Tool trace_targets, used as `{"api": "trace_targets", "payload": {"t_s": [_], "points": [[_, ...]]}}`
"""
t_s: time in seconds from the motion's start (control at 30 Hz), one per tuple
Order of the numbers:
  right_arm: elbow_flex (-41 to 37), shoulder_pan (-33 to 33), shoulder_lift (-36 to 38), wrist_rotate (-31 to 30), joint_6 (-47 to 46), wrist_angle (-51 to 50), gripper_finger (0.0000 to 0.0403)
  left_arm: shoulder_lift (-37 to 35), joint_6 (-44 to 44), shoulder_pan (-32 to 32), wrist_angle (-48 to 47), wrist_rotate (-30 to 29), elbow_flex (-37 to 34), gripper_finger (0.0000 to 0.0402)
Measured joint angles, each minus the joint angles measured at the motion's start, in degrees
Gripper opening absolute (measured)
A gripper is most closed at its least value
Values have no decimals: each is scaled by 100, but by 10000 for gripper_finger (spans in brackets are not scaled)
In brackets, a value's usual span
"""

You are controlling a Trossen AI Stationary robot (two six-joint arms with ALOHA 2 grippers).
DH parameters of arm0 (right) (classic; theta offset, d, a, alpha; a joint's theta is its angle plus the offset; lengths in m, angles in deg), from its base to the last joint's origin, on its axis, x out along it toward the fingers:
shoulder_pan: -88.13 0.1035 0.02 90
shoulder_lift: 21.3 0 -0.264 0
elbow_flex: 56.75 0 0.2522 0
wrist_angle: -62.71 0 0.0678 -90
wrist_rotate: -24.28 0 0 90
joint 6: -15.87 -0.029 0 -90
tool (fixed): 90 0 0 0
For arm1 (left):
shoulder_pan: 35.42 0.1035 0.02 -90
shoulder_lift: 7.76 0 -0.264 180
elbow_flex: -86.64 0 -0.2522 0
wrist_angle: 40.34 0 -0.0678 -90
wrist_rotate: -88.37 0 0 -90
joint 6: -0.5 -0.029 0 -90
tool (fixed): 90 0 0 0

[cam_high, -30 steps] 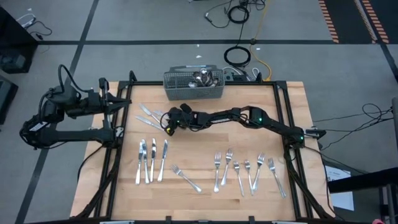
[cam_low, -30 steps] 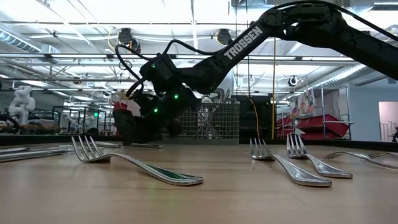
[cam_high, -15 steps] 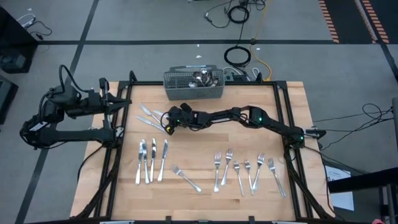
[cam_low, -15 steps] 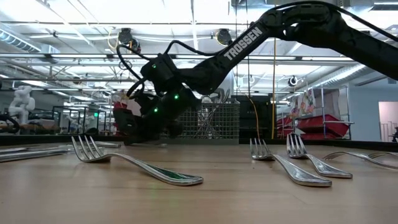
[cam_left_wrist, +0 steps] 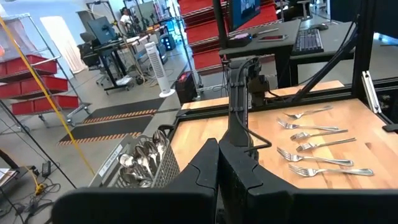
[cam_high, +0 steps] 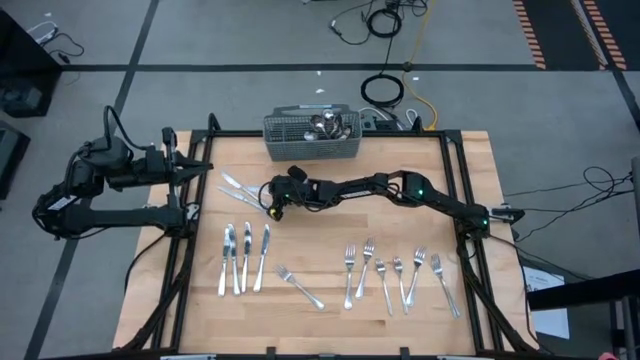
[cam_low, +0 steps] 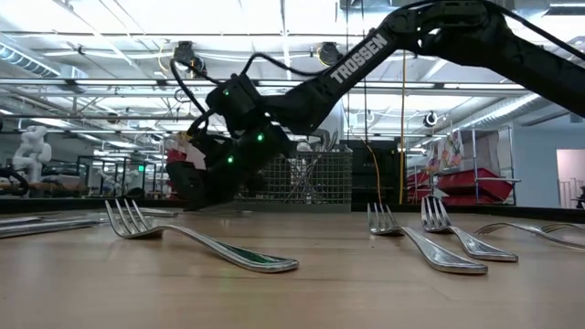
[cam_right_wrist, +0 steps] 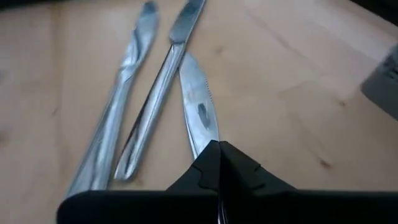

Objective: Sort silverware
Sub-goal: Put the silver knife into the gray utensil holder

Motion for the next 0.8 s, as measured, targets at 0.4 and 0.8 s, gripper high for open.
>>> {"api": "trace_targets", "payload": {"t_s": [0.4, 0.8], "points": [[0, 96, 945, -292, 999, -1552, 120, 0, -7, 1, 2, 0, 0, 10], [-2088, 283, 1747, -533, 506, -493, 161, -2, -17, 1, -4, -2, 0, 10]]}}
